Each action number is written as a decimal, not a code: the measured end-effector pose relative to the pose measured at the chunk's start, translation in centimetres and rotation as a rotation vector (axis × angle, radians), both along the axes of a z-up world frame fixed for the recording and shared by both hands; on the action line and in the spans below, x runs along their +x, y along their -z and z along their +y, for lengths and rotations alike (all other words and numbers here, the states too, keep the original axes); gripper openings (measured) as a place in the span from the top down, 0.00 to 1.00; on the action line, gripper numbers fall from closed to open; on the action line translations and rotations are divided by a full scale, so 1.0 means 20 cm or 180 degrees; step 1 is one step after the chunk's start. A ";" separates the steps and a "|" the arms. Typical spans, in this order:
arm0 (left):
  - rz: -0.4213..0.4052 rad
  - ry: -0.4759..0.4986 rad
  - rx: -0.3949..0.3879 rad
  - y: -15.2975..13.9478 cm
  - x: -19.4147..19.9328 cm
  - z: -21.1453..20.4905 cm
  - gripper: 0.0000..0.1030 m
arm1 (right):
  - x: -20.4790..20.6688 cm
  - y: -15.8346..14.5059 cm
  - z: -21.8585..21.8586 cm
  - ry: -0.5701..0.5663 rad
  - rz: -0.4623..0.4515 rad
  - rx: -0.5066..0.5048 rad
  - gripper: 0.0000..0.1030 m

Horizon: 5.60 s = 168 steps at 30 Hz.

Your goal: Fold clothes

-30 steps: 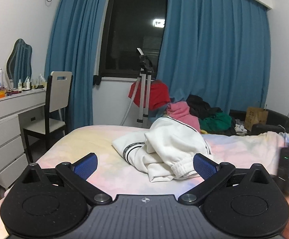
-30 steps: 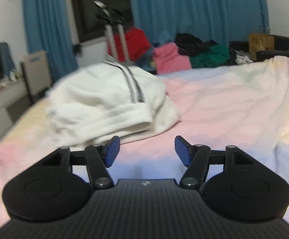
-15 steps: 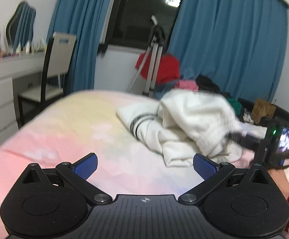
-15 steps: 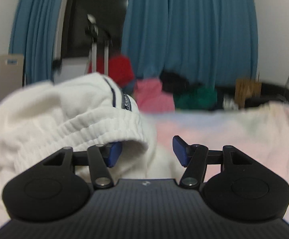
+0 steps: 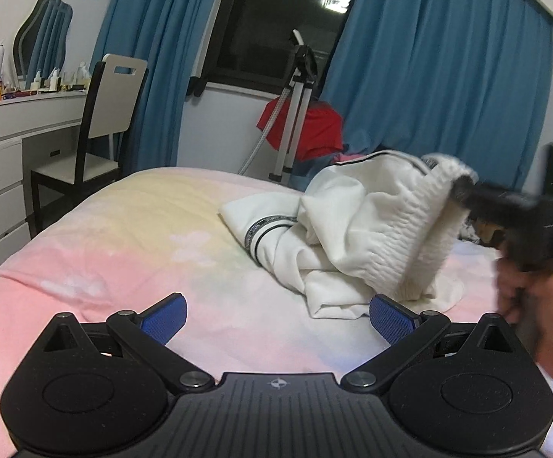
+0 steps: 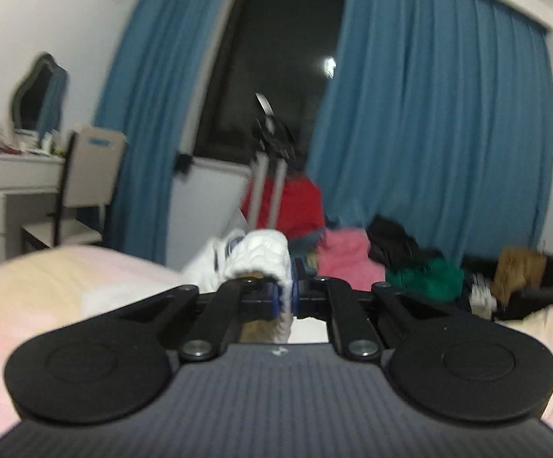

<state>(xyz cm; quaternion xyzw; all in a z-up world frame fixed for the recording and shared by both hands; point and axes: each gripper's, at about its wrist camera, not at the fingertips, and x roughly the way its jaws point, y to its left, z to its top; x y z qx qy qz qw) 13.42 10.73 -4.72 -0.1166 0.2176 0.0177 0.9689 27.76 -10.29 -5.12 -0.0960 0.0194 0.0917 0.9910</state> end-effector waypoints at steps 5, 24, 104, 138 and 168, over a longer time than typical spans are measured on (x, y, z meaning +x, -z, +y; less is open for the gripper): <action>-0.0198 0.0121 0.0031 -0.05 -0.06 -0.04 0.00 | -0.32 -0.28 -0.18 -0.0090 -0.0269 0.0143 0.91; -0.0693 0.1637 0.1025 -0.26 -0.61 -0.49 0.00 | -0.94 -0.10 -0.44 -0.1129 0.1011 0.0641 0.85; 0.0685 -0.0268 -0.0188 -0.04 -0.32 0.17 0.05 | -0.59 0.36 -0.36 -0.0231 0.1762 0.0664 0.35; 0.0483 -0.0594 -0.1981 0.12 -0.30 0.45 0.81 | -0.73 0.27 -0.46 -0.0457 0.1867 0.0693 0.44; 0.0052 -0.0626 -0.2199 0.07 -0.35 0.53 0.81 | -0.77 0.28 -0.34 -0.0841 0.1819 0.0324 0.28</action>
